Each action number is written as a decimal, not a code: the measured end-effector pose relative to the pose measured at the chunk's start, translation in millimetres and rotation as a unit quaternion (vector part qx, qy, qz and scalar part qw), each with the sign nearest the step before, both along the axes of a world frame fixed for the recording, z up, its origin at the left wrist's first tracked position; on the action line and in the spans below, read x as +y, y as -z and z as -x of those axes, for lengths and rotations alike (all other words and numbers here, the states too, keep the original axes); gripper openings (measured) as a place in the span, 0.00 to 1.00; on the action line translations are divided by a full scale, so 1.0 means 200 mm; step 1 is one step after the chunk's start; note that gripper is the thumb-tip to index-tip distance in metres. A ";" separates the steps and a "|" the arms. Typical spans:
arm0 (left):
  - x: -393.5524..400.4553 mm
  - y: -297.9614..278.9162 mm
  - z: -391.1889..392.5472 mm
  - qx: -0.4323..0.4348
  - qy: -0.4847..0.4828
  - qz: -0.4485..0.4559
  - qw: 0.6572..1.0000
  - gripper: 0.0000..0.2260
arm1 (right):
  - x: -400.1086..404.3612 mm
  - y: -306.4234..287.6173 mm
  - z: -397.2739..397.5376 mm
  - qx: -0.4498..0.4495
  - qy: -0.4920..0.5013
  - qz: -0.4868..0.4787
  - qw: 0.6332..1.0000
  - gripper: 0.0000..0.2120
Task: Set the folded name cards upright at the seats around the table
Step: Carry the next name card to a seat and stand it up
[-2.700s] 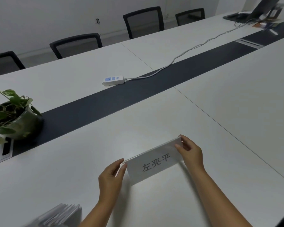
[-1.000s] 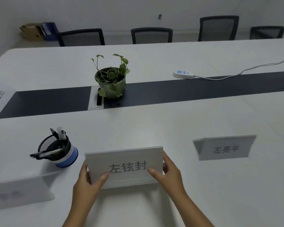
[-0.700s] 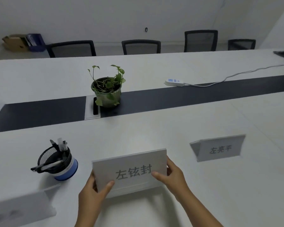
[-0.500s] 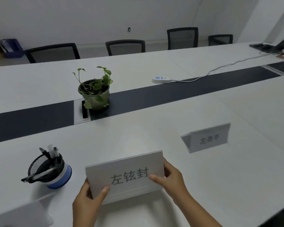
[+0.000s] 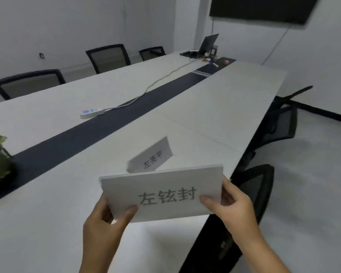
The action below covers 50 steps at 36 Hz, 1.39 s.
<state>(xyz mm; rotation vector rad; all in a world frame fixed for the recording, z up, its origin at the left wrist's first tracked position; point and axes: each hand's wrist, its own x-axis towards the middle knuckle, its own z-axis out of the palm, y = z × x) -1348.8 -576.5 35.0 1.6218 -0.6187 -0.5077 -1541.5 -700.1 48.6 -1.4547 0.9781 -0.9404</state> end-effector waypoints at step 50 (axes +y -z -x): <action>-3.51 0.35 2.78 -0.014 0.346 -0.138 0.928 0.23 | -2.87 0.50 3.02 0.064 0.313 -0.089 0.943 0.28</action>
